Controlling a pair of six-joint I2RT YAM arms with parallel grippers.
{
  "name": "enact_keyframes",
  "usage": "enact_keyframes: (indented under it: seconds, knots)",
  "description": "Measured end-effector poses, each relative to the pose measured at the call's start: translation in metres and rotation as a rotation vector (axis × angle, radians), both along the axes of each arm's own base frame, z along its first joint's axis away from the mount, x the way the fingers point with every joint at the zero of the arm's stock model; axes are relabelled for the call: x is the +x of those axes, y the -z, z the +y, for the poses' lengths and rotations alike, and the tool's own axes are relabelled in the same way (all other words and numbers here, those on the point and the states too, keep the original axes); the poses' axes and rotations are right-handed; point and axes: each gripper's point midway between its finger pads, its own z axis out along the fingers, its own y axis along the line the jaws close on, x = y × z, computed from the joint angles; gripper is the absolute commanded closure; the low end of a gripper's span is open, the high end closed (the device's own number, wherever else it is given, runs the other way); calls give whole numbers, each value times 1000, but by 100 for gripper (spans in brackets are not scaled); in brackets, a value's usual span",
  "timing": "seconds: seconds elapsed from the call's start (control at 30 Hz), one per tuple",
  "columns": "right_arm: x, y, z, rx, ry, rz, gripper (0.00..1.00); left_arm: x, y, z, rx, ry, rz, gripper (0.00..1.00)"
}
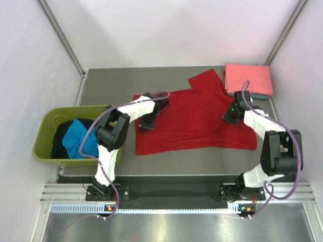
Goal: Fold and stack the t-shirts
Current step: Fold the tshirt
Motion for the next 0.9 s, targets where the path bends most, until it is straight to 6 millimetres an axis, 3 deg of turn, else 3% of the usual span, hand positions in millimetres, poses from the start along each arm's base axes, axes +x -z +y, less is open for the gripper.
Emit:
enact_keyframes:
  seconds: [0.27,0.63,0.9]
  knots:
    - [20,-3,16,-88,-87,-26,100,1,-2,6,36,-42,-26,100]
    - [36,-8,8,-182,-106,-45,100,4,-3,18,53,-92,-39,100]
    - [48,-21,14,-215,-149,-84,100,5,-3,20,54,-103,-41,100]
